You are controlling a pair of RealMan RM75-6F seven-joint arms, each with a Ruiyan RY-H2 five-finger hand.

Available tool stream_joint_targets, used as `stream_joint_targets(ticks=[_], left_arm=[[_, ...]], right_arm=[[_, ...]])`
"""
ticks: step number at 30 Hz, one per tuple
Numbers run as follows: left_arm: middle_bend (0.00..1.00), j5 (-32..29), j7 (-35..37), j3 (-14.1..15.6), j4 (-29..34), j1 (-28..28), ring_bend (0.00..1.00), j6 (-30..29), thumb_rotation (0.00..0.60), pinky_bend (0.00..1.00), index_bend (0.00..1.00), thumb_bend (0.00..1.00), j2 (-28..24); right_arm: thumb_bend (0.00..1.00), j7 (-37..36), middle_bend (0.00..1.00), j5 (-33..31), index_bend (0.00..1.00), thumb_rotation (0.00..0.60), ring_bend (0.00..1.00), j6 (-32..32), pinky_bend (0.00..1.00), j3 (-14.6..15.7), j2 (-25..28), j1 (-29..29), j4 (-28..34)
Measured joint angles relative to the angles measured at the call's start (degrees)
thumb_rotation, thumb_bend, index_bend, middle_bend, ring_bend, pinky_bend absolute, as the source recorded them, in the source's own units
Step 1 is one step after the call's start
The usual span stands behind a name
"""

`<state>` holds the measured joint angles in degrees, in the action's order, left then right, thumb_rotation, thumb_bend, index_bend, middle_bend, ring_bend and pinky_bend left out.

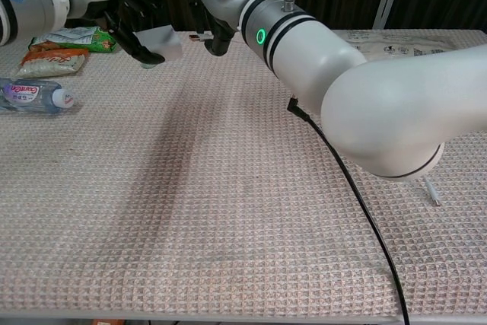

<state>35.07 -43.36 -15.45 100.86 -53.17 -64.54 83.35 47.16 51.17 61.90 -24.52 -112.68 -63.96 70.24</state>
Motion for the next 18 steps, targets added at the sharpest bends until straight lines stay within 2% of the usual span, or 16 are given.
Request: stream_joint_targets(ticks=[18], left_arm=[[0.49,-4.16,-2.19,0.33,0.95,-3.31,0.31,-1.12,0.498,0.1,0.47,0.23,-0.15]], right_arm=[[0.34,0.02,0.5,-0.32,0.57,0.6,0.29,0.44,0.17,0.46,-1.68,-1.41,-2.69]])
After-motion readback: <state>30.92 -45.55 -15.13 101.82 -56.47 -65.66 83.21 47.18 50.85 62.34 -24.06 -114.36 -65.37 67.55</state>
